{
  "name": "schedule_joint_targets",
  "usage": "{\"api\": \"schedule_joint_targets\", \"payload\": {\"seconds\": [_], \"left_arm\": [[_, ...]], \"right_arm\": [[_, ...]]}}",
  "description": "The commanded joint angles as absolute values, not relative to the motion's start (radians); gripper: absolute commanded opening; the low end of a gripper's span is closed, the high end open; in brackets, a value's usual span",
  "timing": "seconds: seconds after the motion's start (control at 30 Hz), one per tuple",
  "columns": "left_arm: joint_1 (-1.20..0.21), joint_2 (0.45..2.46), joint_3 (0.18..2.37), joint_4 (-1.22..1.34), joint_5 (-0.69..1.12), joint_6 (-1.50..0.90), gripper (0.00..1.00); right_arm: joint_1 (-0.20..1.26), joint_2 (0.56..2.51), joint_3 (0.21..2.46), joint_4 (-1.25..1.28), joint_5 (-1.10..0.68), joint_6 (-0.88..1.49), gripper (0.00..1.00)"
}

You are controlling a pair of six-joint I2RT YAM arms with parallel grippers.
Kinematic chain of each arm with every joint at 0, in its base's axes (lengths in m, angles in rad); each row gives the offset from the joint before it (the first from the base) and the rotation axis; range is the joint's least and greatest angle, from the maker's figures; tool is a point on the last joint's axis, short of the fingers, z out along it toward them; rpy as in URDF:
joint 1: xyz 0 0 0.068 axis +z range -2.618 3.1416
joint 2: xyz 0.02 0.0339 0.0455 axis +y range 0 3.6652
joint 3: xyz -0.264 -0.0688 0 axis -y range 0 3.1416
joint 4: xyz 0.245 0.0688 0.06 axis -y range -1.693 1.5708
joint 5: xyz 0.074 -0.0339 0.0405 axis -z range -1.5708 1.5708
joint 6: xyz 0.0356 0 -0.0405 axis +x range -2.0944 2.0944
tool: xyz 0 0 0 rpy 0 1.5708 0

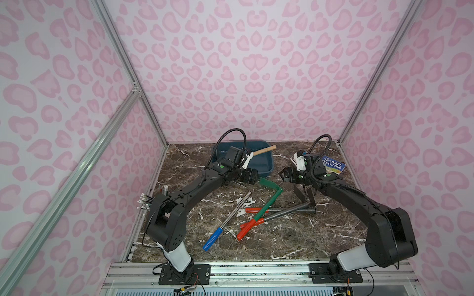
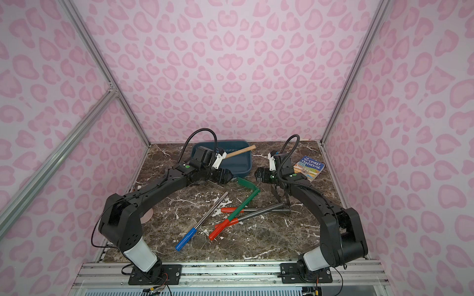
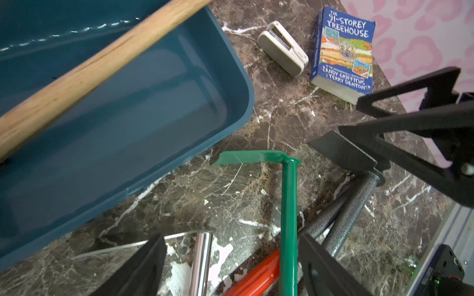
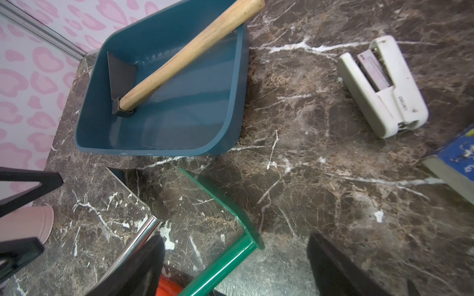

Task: Put the small hoe into the storage box
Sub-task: Pick up the hoe from the center of the board.

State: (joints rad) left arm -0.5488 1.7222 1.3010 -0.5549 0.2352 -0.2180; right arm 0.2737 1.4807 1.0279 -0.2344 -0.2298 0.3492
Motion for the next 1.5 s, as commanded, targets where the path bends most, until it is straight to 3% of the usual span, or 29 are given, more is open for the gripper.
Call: {"api": "schedule_joint_targets", "payload": {"seconds": [0.0,0.4,1.0,1.47], "left_arm": [[-0.563,1.702,1.287,-0.587,0.226,-0.186,0.83],[-0.63,1.614,1.16,-0.635,0.231,-0.19,0.79],[-0.779,1.545,1.013,-0.658,0.194,-0.26,0.69],[-0.842,1.479,0.912,-0.708,0.205,-0.295,0.68]], "right_arm": [[0.276,1.487,1.057,-0.264,-0.274,0.314,0.91],[0.29,1.5,1.079,-0.353,-0.352,0.261,0.91],[0.306,1.481,1.054,-0.391,-0.331,0.271,0.9],[0.309,1.471,1.03,-0.383,-0.334,0.281,0.89]]}}
